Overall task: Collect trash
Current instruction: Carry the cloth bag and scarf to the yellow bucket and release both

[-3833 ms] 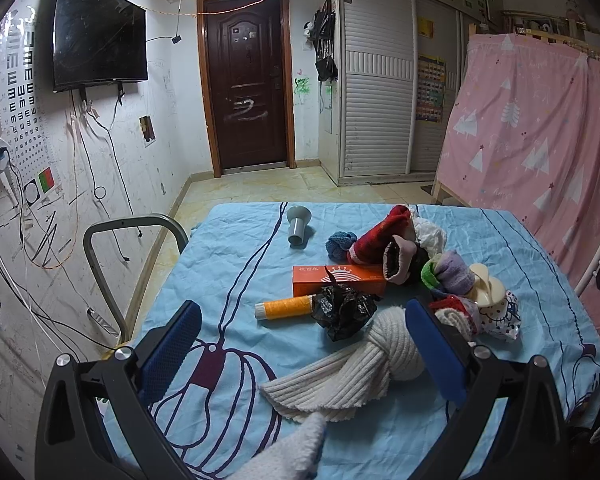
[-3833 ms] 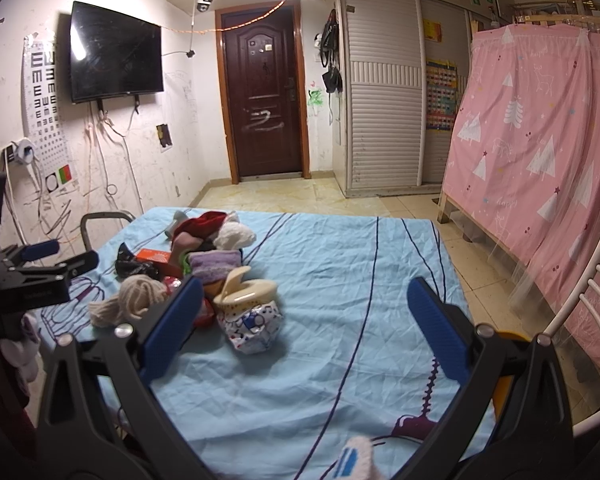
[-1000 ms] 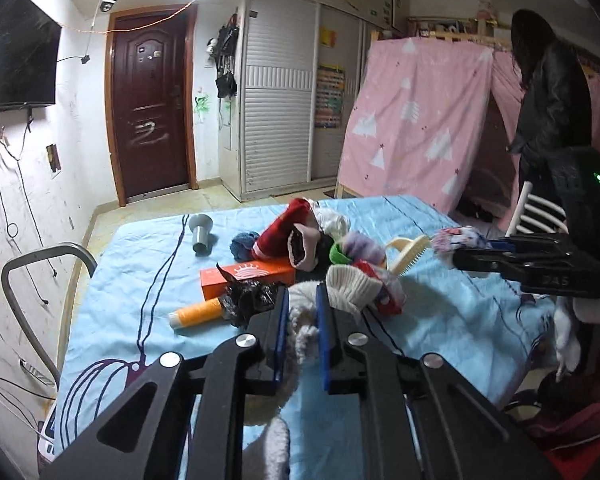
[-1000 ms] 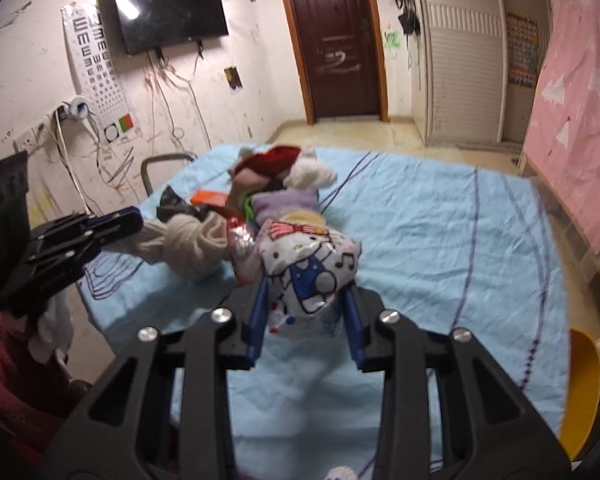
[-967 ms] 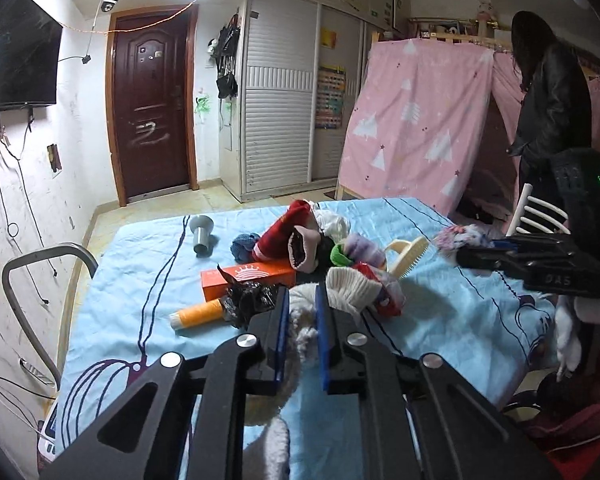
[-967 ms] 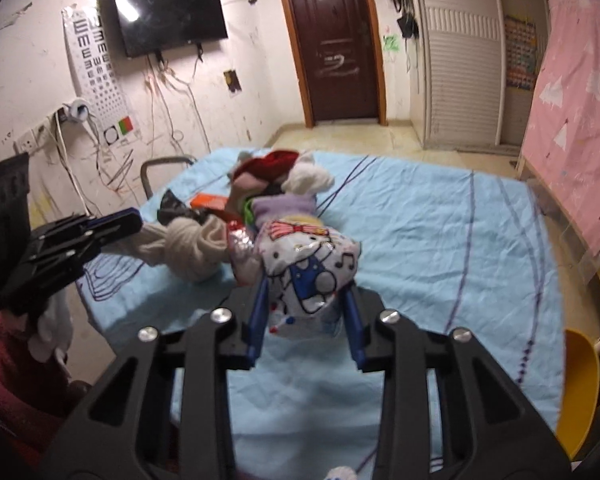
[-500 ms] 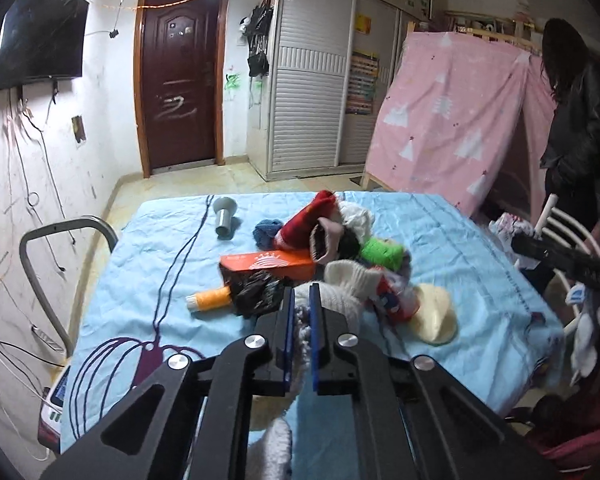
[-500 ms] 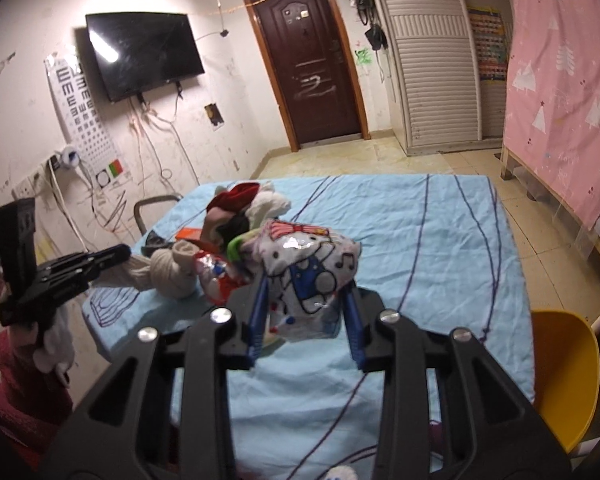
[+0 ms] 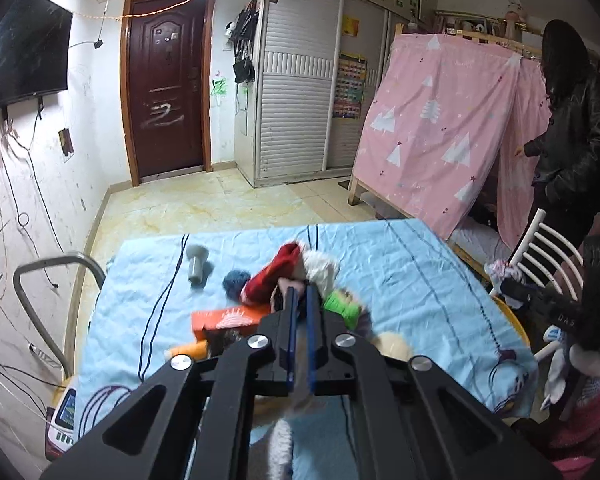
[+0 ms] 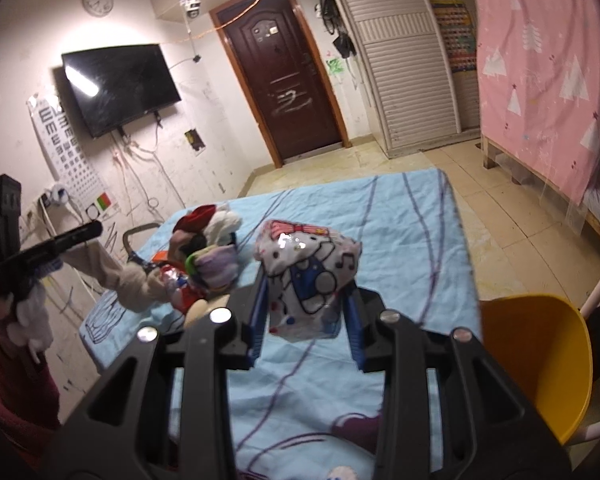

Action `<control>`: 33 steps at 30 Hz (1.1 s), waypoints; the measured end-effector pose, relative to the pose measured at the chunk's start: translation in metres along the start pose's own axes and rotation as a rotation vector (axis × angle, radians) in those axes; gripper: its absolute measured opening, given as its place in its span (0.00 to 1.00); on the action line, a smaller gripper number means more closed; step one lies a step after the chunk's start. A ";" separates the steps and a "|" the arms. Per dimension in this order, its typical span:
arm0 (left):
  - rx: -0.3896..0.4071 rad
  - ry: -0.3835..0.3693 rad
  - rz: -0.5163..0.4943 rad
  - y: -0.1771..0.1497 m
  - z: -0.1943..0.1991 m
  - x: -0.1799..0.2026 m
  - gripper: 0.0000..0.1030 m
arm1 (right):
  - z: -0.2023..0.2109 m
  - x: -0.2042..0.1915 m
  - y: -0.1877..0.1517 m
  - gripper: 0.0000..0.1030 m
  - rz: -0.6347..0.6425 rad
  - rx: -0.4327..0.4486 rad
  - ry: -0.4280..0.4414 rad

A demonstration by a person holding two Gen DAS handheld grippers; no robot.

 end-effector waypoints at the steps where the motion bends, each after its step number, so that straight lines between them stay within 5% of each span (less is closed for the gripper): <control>1: 0.001 -0.003 -0.002 0.005 0.000 0.003 0.00 | 0.002 0.006 -0.001 0.31 -0.009 0.004 -0.005; 7: -0.055 0.031 -0.080 0.022 -0.008 0.020 0.00 | 0.013 0.026 -0.009 0.32 -0.047 0.023 -0.008; 12: -0.147 0.123 -0.138 -0.008 -0.014 0.005 0.00 | 0.010 0.034 -0.014 0.32 -0.036 0.006 0.002; 14: -0.190 0.152 -0.132 -0.023 -0.019 -0.006 0.13 | 0.008 0.036 -0.014 0.32 -0.039 0.004 0.007; 16: -0.216 0.160 -0.128 -0.035 -0.022 -0.016 0.59 | 0.007 0.037 -0.015 0.32 -0.037 0.002 0.009; 18: -0.231 0.158 -0.130 -0.044 -0.024 -0.021 0.72 | 0.008 0.037 -0.015 0.32 -0.035 0.001 0.007; 26: -0.328 0.152 -0.176 -0.069 -0.058 -0.021 0.72 | 0.014 0.042 -0.015 0.32 -0.038 0.004 -0.026; 28: -0.345 0.166 -0.182 -0.076 -0.066 -0.023 0.51 | 0.015 0.044 -0.017 0.32 -0.040 0.001 -0.033; 33: -0.338 0.170 -0.172 -0.077 -0.062 -0.024 0.49 | 0.016 0.052 -0.020 0.32 -0.054 -0.002 -0.044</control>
Point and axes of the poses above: each gripper's, at about its wrist camera, not at the fingertips, and z roughly against the way its jaws point, x to its right, y to its top, the point moved 1 cm from there along -z, roughly the way its jaws point, and after that the axes turned 6 degrees about z, right-handed, at the moved point
